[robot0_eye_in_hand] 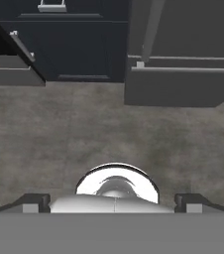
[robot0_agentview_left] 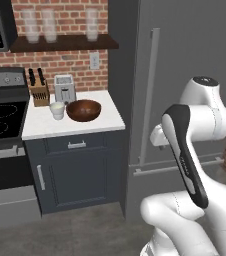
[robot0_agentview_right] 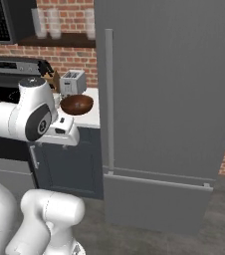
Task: Grab a lemon wedge from the fridge and one ice cube from the ice bowl, and put them in the glass of lemonade.
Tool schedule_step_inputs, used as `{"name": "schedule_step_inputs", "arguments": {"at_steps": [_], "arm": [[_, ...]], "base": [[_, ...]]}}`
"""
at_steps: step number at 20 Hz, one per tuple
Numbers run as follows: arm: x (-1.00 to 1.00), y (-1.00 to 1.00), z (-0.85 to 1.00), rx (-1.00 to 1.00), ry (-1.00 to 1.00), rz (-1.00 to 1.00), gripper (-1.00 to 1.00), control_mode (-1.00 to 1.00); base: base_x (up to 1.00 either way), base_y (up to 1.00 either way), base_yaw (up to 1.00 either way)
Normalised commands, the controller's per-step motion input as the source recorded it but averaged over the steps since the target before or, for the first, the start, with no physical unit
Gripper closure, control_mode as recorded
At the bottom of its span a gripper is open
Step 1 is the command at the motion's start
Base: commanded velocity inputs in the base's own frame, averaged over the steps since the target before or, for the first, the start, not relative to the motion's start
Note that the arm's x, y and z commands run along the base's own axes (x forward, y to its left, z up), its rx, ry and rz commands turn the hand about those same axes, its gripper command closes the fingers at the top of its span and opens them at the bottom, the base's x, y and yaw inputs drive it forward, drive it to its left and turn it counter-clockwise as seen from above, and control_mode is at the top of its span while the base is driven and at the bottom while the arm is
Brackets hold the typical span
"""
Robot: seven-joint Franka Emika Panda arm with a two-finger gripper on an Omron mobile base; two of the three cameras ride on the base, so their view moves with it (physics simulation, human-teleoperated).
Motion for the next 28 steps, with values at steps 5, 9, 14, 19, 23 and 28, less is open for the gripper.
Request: {"name": "schedule_step_inputs", "arguments": {"at_steps": [5, 9, 14, 19, 23, 28], "arm": [[0.0, -0.07, 0.0, 0.0, -0.01, 0.0, -1.0, -1.0], [0.0, -0.16, -0.06, 0.0, -0.19, 0.0, -1.0, -1.0], [0.2, -0.17, -0.01, -0.02, -0.33, 0.0, -1.0, -1.0], [0.75, -0.16, 0.0, -0.01, -0.25, 0.0, -1.0, -1.0], [0.97, -0.46, 0.09, 0.01, -0.03, 0.0, -1.0, -1.0], [0.96, -0.46, 0.07, 0.01, -0.07, 0.01, -1.0, -1.0]], "base": [[-0.04, -0.04, 0.0], [0.0, 0.0, 0.0], [0.0, 0.0, 0.0], [0.0, 0.0, 0.0], [0.0, 0.0, 0.0], [0.0, 0.0, 0.0]]}}
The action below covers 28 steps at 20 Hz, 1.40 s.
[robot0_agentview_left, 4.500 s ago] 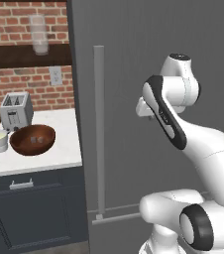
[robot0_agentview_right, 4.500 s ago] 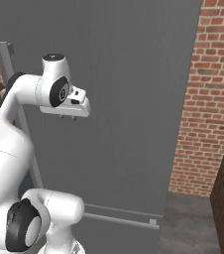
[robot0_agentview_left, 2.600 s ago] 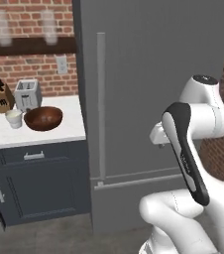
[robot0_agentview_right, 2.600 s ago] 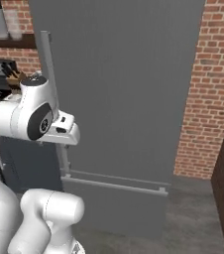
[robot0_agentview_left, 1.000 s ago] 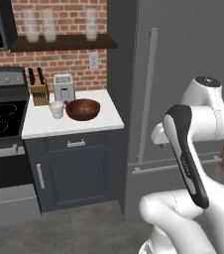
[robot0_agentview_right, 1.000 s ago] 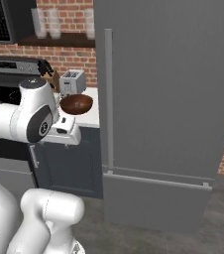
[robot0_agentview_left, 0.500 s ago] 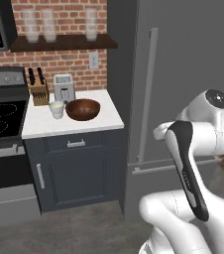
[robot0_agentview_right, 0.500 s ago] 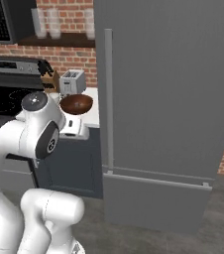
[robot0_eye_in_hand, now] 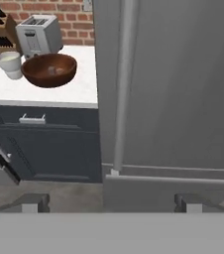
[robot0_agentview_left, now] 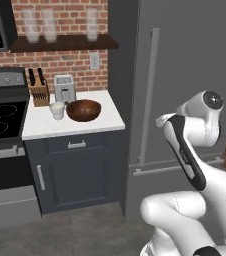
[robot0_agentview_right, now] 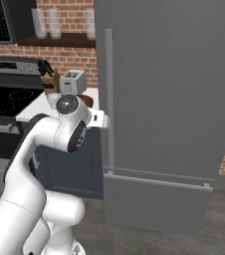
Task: Grab a lemon wedge from the fridge and one ice cube from the ice bowl, and put them in the glass of lemonade.
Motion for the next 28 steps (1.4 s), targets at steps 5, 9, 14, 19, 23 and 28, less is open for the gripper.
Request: {"name": "schedule_step_inputs", "arguments": {"at_steps": [5, 9, 14, 19, 23, 28], "arm": [[0.96, -0.18, 0.0, 0.0, -0.15, 0.0, -1.0, -1.0], [0.89, -0.02, 0.0, 0.0, -0.09, 0.0, -1.0, -1.0], [0.81, 0.0, 0.01, 0.0, 0.0, 0.0, -1.0, -1.0], [0.85, 0.0, 0.0, 0.01, 0.0, 0.0, -1.0, -1.0], [0.86, 0.0, 0.0, 0.0, 0.0, 0.0, -1.0, -1.0], [0.8, -0.04, -0.02, 0.0, 0.0, 0.0, -1.0, -1.0]], "base": [[0.0, 0.0, 0.0], [0.0, 0.0, 0.0], [0.0, 0.0, 0.0], [0.0, 0.0, 0.0], [0.0, 0.0, 0.0], [0.0, 0.0, 0.0]]}}
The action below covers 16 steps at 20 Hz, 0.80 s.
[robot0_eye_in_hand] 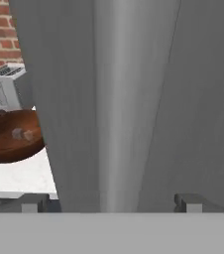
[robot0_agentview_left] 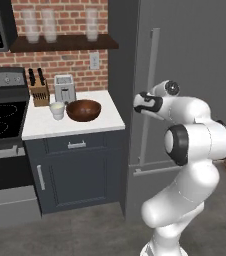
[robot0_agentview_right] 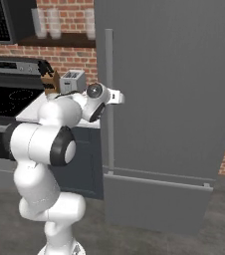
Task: Grab a lemon wedge from the fridge and one ice cube from the ice bowl, and put them in the glass of lemonade.
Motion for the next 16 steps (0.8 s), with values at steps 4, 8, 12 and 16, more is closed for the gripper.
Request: {"name": "schedule_step_inputs", "arguments": {"at_steps": [4, 8, 12, 16], "arm": [[0.71, -0.2, -0.1, 0.0, -0.01, 0.0, -1.0, -1.0], [0.66, -0.29, -0.19, 0.0, -0.01, 0.0, -1.0, -1.0], [0.66, -0.28, -0.33, 0.0, 0.0, 0.0, -1.0, -1.0], [0.69, -0.13, -0.51, 0.0, -0.04, 0.0, 1.0, -1.0]], "base": [[0.0, 0.0, 0.0], [0.0, 0.0, 0.0], [0.0, 0.0, 0.0], [0.0, 0.0, 0.0]]}}
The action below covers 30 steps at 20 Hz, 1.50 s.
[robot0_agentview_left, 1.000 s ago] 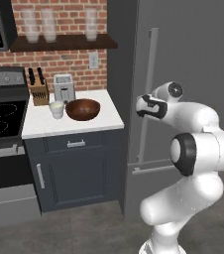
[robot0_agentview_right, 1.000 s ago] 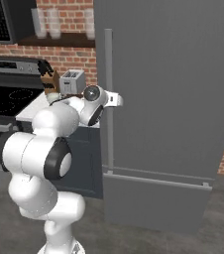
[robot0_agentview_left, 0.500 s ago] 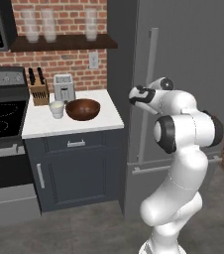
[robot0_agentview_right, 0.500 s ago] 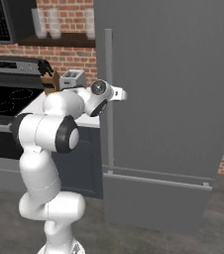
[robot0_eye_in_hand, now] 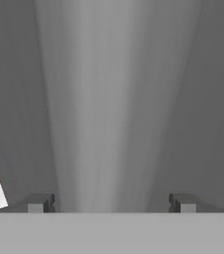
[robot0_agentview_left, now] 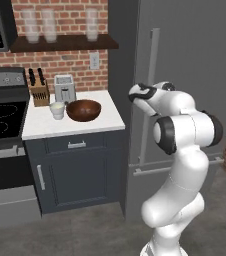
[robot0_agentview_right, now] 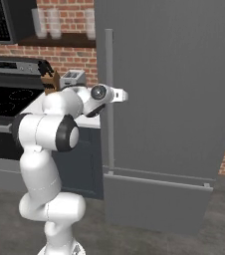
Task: Grab a lemon wedge from the fridge and one ice cube from the ice bowl, and put them in the glass of lemonade.
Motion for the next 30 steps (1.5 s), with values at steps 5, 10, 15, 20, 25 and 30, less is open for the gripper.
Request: {"name": "schedule_step_inputs", "arguments": {"at_steps": [5, 10, 15, 20, 25, 30], "arm": [[0.53, -0.02, -0.13, 0.0, 0.0, 0.0, 1.0, -1.0], [-0.62, -0.22, 0.0, 0.0, 0.12, 0.0, 1.0, -1.0], [-1.0, -0.49, 0.08, 0.03, 0.13, 0.0, 1.0, -1.0], [-1.0, -0.62, 0.11, 0.05, 0.13, -0.01, 1.0, -1.0], [-1.0, -0.68, 0.08, 0.06, 0.13, -0.01, 1.0, -1.0], [-1.0, -0.65, 0.06, 0.06, 0.14, -0.03, 1.0, -1.0]], "base": [[0.0, 0.0, 0.0], [0.0, 0.0, 0.0], [0.0, 0.0, 0.0], [0.0, 0.0, 0.0], [0.0, 0.0, 0.0], [0.0, 0.0, 0.0]]}}
